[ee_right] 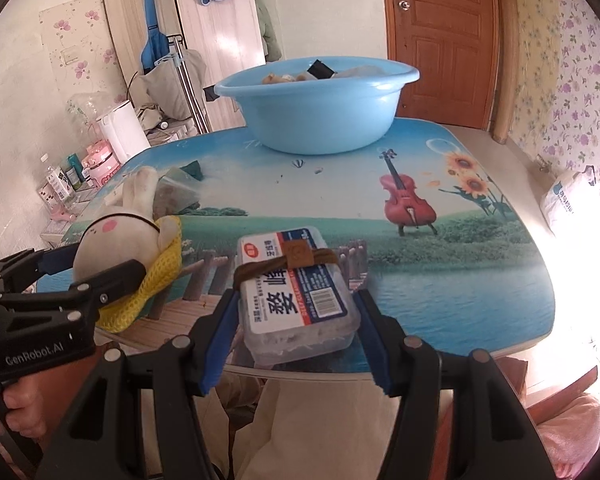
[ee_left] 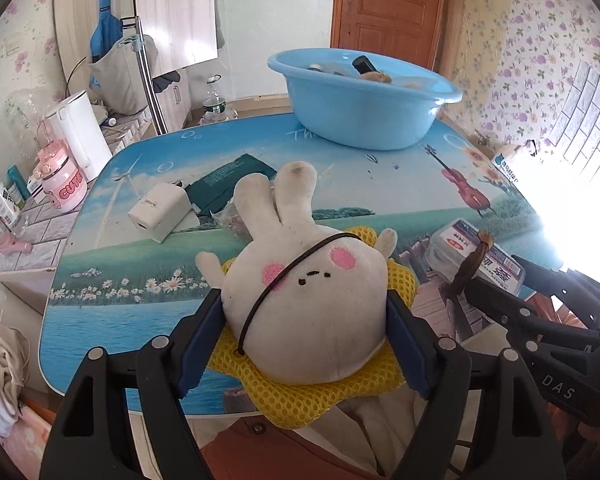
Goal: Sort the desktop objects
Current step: 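Carry the bunny plush and the strapped box together toward the blue basin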
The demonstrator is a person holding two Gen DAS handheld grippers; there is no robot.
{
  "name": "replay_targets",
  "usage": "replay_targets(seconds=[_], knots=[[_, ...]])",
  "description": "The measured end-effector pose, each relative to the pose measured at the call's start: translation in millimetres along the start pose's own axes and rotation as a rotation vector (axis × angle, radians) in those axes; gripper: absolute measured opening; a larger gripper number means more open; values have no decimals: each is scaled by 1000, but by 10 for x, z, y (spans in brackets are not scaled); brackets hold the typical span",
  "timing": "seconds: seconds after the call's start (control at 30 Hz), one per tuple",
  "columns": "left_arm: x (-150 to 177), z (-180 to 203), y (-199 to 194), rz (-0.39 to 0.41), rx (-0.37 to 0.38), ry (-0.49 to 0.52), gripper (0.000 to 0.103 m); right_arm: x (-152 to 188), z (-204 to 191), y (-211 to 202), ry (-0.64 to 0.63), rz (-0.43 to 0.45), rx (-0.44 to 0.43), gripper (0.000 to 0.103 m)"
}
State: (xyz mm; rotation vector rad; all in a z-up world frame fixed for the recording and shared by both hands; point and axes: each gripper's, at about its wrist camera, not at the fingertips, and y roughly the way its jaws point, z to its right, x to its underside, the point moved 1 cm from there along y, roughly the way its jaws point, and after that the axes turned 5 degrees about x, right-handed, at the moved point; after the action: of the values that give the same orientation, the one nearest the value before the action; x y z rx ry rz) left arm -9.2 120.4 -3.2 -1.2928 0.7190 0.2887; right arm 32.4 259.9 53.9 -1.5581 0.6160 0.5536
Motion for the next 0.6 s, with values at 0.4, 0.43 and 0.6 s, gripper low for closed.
replay_targets(seconds=[0.4,0.43,0.6], knots=[[-21,-20,128,-11,-21,0,89,4,-27,93,-4,-19,-10,58],[-22,-18,143,-13,-21,-1,90,5,-28,101,-3,-21,-14,58],[-9,4,305,-68,6,-2,93,6,-25,118,11,-23,-28,59]])
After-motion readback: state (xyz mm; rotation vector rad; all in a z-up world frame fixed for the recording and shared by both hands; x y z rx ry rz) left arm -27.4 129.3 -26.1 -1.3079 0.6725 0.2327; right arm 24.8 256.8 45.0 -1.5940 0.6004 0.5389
